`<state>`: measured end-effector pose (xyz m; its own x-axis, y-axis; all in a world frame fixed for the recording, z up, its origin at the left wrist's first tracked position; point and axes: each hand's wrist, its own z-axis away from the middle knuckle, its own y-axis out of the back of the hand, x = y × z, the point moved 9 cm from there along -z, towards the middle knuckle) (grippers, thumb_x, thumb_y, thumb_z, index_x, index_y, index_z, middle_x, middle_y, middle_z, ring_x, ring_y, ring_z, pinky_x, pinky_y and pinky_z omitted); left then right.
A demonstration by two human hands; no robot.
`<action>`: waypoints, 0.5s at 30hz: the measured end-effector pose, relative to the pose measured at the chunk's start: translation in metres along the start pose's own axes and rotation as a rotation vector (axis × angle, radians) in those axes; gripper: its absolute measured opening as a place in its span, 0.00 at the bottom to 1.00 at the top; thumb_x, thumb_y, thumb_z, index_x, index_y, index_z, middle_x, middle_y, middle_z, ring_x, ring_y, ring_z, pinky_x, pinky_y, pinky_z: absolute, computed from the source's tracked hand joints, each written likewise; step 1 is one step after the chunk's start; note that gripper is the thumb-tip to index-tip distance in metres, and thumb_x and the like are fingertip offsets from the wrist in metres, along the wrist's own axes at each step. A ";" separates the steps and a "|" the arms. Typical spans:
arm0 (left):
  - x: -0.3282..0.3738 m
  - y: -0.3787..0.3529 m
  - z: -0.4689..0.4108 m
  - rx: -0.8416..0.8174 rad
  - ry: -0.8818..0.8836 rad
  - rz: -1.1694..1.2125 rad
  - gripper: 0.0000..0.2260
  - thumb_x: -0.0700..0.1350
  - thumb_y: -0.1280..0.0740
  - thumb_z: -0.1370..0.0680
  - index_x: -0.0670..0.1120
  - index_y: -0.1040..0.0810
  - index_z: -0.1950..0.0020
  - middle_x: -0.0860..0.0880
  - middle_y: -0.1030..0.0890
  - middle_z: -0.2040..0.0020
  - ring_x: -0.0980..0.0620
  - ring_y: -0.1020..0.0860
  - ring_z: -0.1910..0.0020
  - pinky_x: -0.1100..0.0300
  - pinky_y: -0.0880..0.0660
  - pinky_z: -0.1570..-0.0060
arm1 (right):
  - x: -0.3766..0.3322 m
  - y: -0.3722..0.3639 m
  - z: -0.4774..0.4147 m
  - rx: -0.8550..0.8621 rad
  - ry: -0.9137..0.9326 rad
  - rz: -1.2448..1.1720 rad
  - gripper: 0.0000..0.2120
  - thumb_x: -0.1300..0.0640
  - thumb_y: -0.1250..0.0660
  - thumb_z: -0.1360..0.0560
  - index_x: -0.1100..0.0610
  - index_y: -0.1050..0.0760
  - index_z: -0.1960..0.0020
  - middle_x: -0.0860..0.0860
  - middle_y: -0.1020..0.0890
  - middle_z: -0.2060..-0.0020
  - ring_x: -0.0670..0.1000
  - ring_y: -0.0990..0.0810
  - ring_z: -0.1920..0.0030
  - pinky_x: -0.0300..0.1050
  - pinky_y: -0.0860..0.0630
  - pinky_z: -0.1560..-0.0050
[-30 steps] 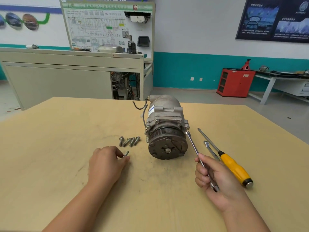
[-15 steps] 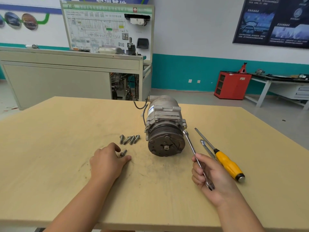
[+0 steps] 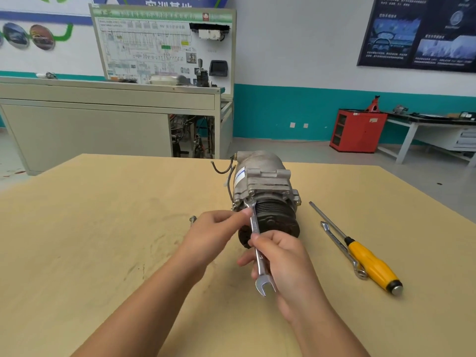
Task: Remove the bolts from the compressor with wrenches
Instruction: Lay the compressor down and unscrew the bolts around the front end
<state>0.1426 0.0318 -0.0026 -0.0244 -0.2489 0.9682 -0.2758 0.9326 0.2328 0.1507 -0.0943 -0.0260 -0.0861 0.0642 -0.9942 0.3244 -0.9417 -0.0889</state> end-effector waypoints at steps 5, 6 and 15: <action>-0.004 -0.009 -0.015 -0.141 0.063 0.056 0.20 0.47 0.30 0.26 0.51 0.24 0.79 0.58 0.37 0.79 0.59 0.38 0.78 0.66 0.40 0.73 | 0.001 -0.005 0.003 0.061 0.031 0.012 0.08 0.60 0.38 0.23 0.62 0.27 0.59 0.55 0.18 0.73 0.47 0.28 0.80 0.35 0.31 0.78; -0.005 -0.011 -0.016 -0.151 0.059 0.076 0.21 0.46 0.30 0.26 0.51 0.25 0.80 0.58 0.37 0.79 0.59 0.39 0.78 0.66 0.40 0.74 | 0.001 -0.007 0.005 0.068 0.040 0.015 0.08 0.60 0.38 0.22 0.62 0.28 0.59 0.54 0.18 0.74 0.47 0.28 0.81 0.35 0.30 0.78; -0.011 -0.013 -0.018 -0.125 0.052 0.234 0.22 0.45 0.31 0.25 0.50 0.25 0.81 0.57 0.38 0.79 0.59 0.42 0.80 0.68 0.42 0.79 | -0.004 -0.014 0.004 0.092 0.060 -0.027 0.08 0.60 0.38 0.22 0.64 0.28 0.57 0.54 0.19 0.76 0.48 0.27 0.81 0.38 0.28 0.77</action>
<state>0.1635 0.0266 -0.0146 -0.0233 -0.0115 0.9997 -0.1479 0.9890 0.0080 0.1423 -0.0827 -0.0203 -0.0360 0.1073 -0.9936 0.2345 -0.9656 -0.1127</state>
